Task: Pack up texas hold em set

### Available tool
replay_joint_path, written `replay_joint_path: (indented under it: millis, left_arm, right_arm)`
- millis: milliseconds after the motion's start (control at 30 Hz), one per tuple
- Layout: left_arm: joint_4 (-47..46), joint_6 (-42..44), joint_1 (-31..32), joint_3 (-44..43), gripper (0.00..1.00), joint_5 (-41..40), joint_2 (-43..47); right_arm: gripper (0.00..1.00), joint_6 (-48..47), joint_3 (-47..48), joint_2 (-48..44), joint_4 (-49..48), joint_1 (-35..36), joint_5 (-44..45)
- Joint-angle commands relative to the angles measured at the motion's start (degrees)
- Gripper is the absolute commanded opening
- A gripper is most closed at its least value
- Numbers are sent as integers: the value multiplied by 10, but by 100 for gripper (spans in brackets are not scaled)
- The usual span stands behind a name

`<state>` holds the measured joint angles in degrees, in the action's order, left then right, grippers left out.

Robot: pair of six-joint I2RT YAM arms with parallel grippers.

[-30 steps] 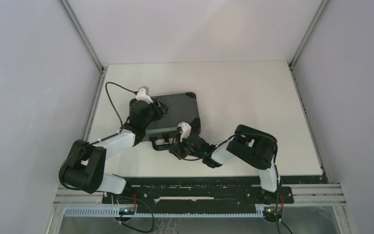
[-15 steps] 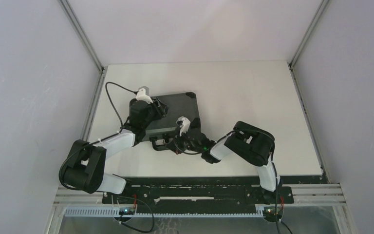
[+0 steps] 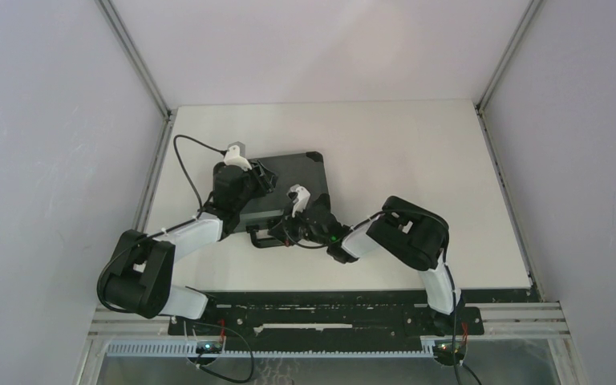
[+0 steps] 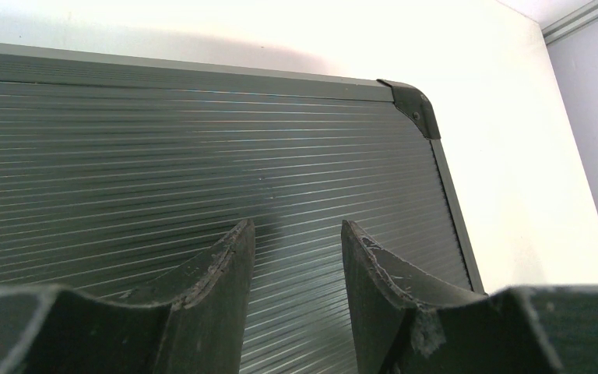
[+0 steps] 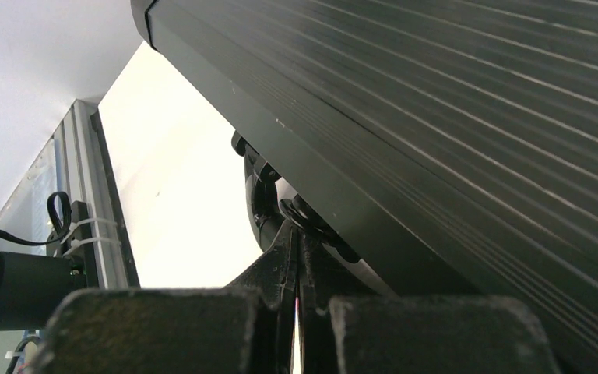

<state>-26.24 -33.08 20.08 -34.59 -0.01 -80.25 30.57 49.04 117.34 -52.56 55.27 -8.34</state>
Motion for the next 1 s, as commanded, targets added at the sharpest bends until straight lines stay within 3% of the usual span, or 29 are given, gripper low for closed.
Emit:
replay_joint_path:
  millis: [0, 100, 267, 367, 433, 500, 567, 633, 667, 967]
  left_arm:
    - [50, 1, -1, 15, 50, -6, -13]
    - [51, 0, -1, 16, 50, -8, -10]
    - [56, -3, 2, 20, 65, 8, 27]
    - [58, 2, 6, 25, 63, 6, 41]
    - [59, -1, 7, 25, 54, 9, 35]
    - [57, 2, 7, 23, 37, 30, 36]
    - [46, 4, 11, 18, 31, 54, 60]
    - [66, 13, 14, 4, 7, 45, 90]
    - [80, 18, 15, -2, 1, 39, 107]
    - [86, 13, 15, 26, 0, 33, 143]
  right_arm:
    - [0, -28, 32, -11, 1, -23, 21]
    - [0, -41, 42, -21, 15, -28, 24]
    - [0, -54, 52, -27, 30, -29, 27]
    - [0, -61, 52, -31, 34, -30, 31]
    - [0, -65, 53, -34, 42, -30, 34]
    - [0, -67, 52, -34, 50, -30, 35]
    - [0, -64, 48, -30, 45, -30, 33]
    - [0, -58, 43, -27, 37, -30, 31]
    - [0, -56, 41, -25, 35, -29, 31]
    - [0, -53, 35, -18, 33, -28, 33]
